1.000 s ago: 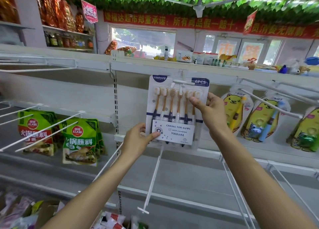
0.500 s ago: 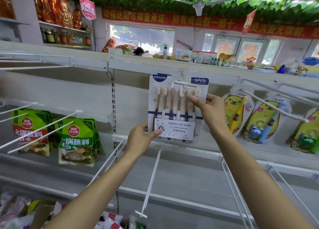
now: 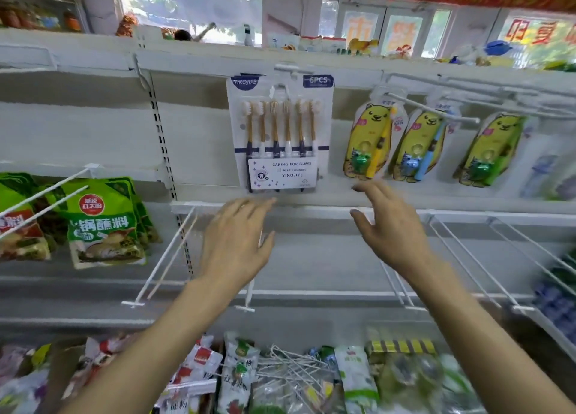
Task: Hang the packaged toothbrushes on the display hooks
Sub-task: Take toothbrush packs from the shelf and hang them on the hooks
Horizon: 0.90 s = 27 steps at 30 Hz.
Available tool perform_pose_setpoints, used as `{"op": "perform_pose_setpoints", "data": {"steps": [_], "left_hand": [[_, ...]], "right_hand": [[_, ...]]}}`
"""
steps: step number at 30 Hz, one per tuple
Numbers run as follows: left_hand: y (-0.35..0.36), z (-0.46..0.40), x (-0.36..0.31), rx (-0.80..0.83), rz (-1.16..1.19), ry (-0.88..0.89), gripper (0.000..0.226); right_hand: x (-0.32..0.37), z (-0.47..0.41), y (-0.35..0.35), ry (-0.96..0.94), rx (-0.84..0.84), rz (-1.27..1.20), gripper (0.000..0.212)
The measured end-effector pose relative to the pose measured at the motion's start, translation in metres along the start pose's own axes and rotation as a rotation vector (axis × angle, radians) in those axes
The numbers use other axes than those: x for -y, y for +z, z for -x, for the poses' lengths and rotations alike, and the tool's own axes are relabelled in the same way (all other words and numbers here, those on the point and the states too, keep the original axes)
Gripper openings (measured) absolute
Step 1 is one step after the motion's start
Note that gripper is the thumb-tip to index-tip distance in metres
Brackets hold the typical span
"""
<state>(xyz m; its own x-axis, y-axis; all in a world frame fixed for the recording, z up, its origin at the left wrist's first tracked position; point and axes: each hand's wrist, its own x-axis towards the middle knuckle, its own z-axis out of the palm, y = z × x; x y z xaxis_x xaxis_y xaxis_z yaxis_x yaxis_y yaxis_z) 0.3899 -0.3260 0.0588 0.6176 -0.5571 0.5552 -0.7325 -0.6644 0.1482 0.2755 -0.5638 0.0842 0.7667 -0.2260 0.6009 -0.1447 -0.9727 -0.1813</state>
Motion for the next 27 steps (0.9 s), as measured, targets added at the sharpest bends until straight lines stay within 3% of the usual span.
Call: {"op": "perform_pose_setpoints", "data": {"steps": [6, 12, 27], "left_hand": [[0.015, 0.01, -0.062, 0.04, 0.03, 0.246, 0.062], [0.026, 0.023, -0.154, 0.103, 0.171, 0.381, 0.061], [0.069, 0.065, -0.487, 0.138, 0.347, 0.603, 0.056]], "right_hand": [[-0.022, 0.075, -0.039, 0.017, 0.048, 0.136, 0.046], [-0.064, 0.151, -0.099, 0.096, 0.054, 0.227, 0.05], [-0.259, 0.357, -0.284, 0.356, 0.049, 0.422, 0.054]]}}
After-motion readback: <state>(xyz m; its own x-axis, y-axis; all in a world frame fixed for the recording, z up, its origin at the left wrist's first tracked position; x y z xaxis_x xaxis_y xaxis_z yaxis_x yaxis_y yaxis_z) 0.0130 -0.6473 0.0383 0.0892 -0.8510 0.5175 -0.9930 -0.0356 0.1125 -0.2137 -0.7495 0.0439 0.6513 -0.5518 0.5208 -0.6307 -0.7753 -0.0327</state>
